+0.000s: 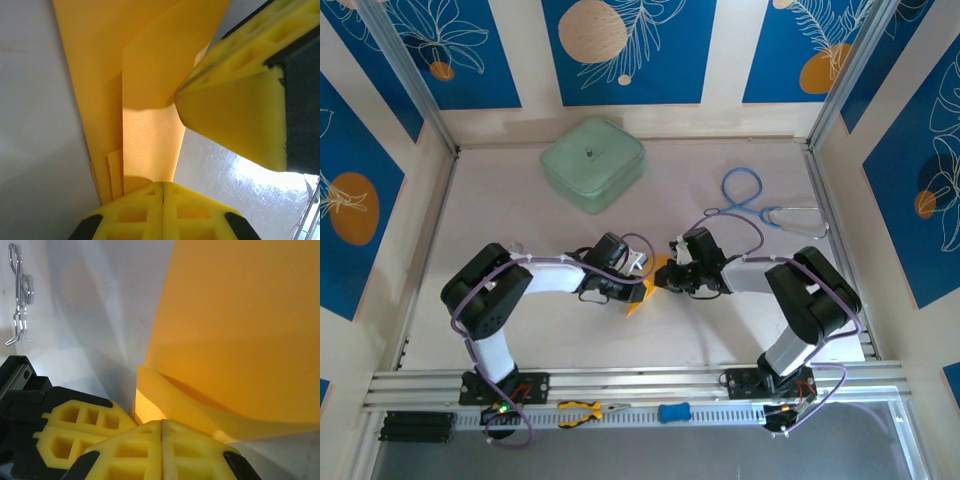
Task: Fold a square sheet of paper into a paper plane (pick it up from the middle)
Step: Fold the wing for the fifth time at the center of the table.
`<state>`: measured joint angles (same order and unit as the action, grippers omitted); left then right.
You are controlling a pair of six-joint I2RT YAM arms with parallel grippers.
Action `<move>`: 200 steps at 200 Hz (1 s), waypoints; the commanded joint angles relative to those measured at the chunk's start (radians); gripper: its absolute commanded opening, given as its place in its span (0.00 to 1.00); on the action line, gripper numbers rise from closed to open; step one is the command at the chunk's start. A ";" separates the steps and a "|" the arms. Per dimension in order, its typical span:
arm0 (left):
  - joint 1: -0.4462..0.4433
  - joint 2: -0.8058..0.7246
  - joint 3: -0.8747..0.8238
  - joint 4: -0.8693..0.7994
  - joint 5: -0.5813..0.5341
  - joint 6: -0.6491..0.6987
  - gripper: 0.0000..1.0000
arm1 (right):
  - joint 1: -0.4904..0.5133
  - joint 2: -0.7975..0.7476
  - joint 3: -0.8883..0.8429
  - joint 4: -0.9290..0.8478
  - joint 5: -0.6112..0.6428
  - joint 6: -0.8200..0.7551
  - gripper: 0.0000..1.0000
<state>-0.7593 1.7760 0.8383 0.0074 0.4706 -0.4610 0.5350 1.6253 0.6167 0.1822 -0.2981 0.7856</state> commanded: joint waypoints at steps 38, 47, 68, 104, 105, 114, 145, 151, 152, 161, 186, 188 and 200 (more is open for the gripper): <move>0.008 0.014 -0.051 -0.109 -0.009 0.038 0.00 | -0.101 -0.123 -0.101 0.028 0.024 0.051 0.12; 0.006 0.012 -0.051 -0.110 -0.009 0.040 0.00 | -0.109 -0.133 -0.107 0.039 -0.002 0.045 0.12; 0.007 0.016 -0.050 -0.109 -0.009 0.040 0.00 | -0.086 -0.141 -0.086 0.043 -0.031 0.020 0.10; 0.006 0.025 -0.047 -0.111 -0.013 0.037 0.00 | -0.012 -0.061 -0.004 0.037 -0.036 -0.012 0.09; 0.007 0.025 -0.047 -0.111 -0.014 0.037 0.00 | -0.010 -0.059 -0.003 0.037 -0.034 -0.011 0.09; 0.007 0.025 -0.047 -0.110 -0.014 0.036 0.00 | -0.001 -0.026 0.013 0.043 -0.032 -0.008 0.09; 0.007 0.025 -0.047 -0.120 -0.018 0.035 0.00 | -0.009 0.085 0.033 0.060 -0.010 0.021 0.07; 0.007 0.025 -0.048 -0.122 -0.018 0.035 0.00 | -0.018 0.097 0.026 0.069 -0.001 0.025 0.07; 0.007 0.025 -0.048 -0.122 -0.019 0.035 0.00 | -0.020 0.098 0.024 0.071 0.000 0.026 0.07; 0.007 0.025 -0.050 -0.122 -0.019 0.035 0.00 | -0.036 0.109 0.010 0.096 -0.004 0.032 0.07; 0.009 0.031 -0.048 -0.121 -0.011 0.034 0.00 | -0.085 0.123 -0.010 0.115 -0.018 0.024 0.08; 0.009 0.032 -0.048 -0.121 -0.010 0.034 0.00 | -0.089 0.123 -0.010 0.115 -0.019 0.021 0.08; 0.009 0.037 -0.047 -0.121 -0.004 0.033 0.00 | -0.109 0.125 -0.010 0.110 -0.025 0.009 0.08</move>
<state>-0.7567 1.7737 0.8318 0.0109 0.4824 -0.4427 0.4744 1.7252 0.6273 0.2966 -0.3515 0.8158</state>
